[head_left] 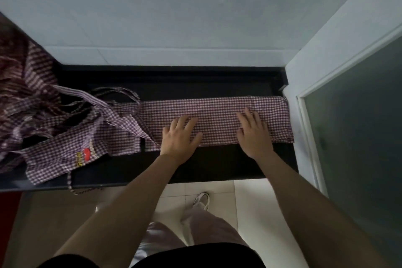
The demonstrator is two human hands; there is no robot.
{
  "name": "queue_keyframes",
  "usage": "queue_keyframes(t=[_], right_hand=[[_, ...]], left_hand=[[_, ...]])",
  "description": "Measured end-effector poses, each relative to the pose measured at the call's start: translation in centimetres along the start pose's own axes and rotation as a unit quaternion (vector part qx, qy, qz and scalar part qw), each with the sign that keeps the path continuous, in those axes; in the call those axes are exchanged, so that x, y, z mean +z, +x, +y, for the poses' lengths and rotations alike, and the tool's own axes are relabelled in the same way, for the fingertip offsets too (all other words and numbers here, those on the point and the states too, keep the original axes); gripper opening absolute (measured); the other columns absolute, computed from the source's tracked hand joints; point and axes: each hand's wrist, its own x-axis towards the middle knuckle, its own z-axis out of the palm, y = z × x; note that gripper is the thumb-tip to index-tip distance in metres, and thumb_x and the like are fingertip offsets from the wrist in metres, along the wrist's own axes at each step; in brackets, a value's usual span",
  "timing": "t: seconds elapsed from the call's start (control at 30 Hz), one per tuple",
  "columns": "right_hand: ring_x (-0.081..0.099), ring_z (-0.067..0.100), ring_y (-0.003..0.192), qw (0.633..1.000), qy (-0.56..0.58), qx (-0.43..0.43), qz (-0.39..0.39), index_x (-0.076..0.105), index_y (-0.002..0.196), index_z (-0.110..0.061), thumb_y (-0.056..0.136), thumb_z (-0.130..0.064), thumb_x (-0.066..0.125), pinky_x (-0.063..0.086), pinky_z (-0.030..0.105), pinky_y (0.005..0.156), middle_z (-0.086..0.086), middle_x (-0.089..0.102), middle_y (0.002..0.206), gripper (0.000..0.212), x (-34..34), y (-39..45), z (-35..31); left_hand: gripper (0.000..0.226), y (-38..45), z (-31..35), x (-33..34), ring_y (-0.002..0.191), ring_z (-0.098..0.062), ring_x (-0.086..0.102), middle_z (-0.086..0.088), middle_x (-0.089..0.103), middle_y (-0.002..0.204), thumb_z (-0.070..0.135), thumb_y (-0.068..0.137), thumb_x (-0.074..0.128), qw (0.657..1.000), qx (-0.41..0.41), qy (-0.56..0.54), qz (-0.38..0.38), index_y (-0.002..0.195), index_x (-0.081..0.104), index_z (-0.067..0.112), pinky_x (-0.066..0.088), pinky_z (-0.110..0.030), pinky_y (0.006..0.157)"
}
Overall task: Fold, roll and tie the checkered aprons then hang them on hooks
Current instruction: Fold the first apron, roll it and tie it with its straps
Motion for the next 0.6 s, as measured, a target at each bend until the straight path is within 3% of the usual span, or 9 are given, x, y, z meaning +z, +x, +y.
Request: queue_keyframes(t=[0.1, 0.17, 0.23, 0.3, 0.37, 0.43, 0.5, 0.6], right_hand=[[0.007, 0.032, 0.152, 0.998, -0.017, 0.067, -0.015, 0.031, 0.152, -0.011, 0.099, -0.035, 0.045, 0.011, 0.053, 0.123, 0.010, 0.014, 0.165, 0.059, -1.7, 0.8, -0.7], [0.012, 0.035, 0.151, 0.996, -0.028, 0.088, 0.008, 0.040, 0.145, -0.005, 0.097, -0.034, 0.051, 0.011, 0.049, 0.121, 0.017, 0.019, 0.162, 0.057, -2.2, 1.1, -3.5], [0.031, 0.034, 0.143, 0.997, -0.019, 0.059, 0.055, 0.052, 0.134, -0.004, 0.094, -0.029, 0.056, 0.025, 0.046, 0.118, 0.019, 0.038, 0.151, 0.047, -2.2, 1.1, -7.0], [0.051, 0.025, 0.121, 0.996, 0.012, -0.008, 0.092, 0.061, 0.115, -0.007, 0.091, -0.023, 0.059, 0.043, 0.038, 0.106, 0.012, 0.056, 0.128, 0.029, -1.8, 0.7, -11.7], [0.056, 0.017, 0.105, 0.992, 0.059, -0.062, 0.089, 0.064, 0.105, -0.011, 0.091, -0.018, 0.060, 0.049, 0.030, 0.092, 0.003, 0.059, 0.112, 0.016, -1.4, 0.4, -16.6], [0.056, 0.014, 0.101, 0.988, 0.097, -0.097, 0.066, 0.064, 0.105, -0.011, 0.093, -0.014, 0.059, 0.048, 0.025, 0.085, 0.001, 0.059, 0.108, 0.014, -0.7, 0.3, -21.1], [0.057, 0.015, 0.104, 0.985, 0.116, -0.116, 0.053, 0.064, 0.112, -0.011, 0.095, -0.011, 0.056, 0.047, 0.025, 0.086, 0.002, 0.061, 0.112, 0.019, -0.3, 0.1, -23.2], [0.056, 0.018, 0.108, 0.987, 0.116, -0.093, 0.058, 0.063, 0.118, -0.010, 0.096, -0.009, 0.053, 0.044, 0.026, 0.090, 0.004, 0.061, 0.118, 0.024, 0.1, 0.0, -26.0]], left_hand=[[0.035, -2.2, -2.0, -0.4, 0.114, -0.029, 0.049, -0.010, 0.052, 0.127, 0.031, 0.092, 0.043, 0.992, 0.004, 0.011, 0.125, 0.121, 0.055, 0.017, 0.042, -0.048, 0.094], [0.033, -3.9, -4.8, -0.9, 0.101, -0.032, 0.049, -0.012, 0.053, 0.115, 0.027, 0.085, 0.040, 0.983, -0.061, 0.011, 0.175, 0.111, 0.057, 0.013, 0.043, -0.049, 0.085], [0.032, -5.3, -7.6, -1.5, 0.096, -0.035, 0.049, -0.014, 0.052, 0.107, 0.023, 0.082, 0.040, 0.967, -0.154, -0.006, 0.204, 0.106, 0.056, 0.010, 0.042, -0.050, 0.080], [0.026, -6.7, -10.6, -2.5, 0.096, -0.038, 0.048, -0.018, 0.052, 0.106, 0.019, 0.084, 0.046, 0.945, -0.243, -0.021, 0.219, 0.105, 0.055, 0.007, 0.040, -0.052, 0.080], [0.021, -7.6, -13.3, -3.5, 0.101, -0.039, 0.047, -0.021, 0.052, 0.110, 0.017, 0.088, 0.052, 0.928, -0.315, -0.023, 0.199, 0.106, 0.052, 0.005, 0.039, -0.053, 0.083], [0.032, -8.2, -15.8, -4.4, 0.112, -0.038, 0.043, -0.020, 0.049, 0.122, 0.025, 0.091, 0.054, 0.919, -0.373, -0.023, 0.127, 0.117, 0.048, 0.007, 0.037, -0.053, 0.091], [0.055, -8.4, -16.9, -4.7, 0.129, -0.038, 0.033, -0.018, 0.037, 0.143, 0.044, 0.092, 0.052, 0.931, -0.361, -0.024, 0.046, 0.136, 0.039, 0.014, 0.032, -0.054, 0.104], [0.089, -9.3, -20.5, -5.2, 0.149, -0.039, 0.001, -0.009, 0.000, 0.164, 0.071, 0.089, 0.044, 0.959, -0.279, -0.003, -0.057, 0.156, 0.006, 0.027, 0.013, -0.057, 0.117]])
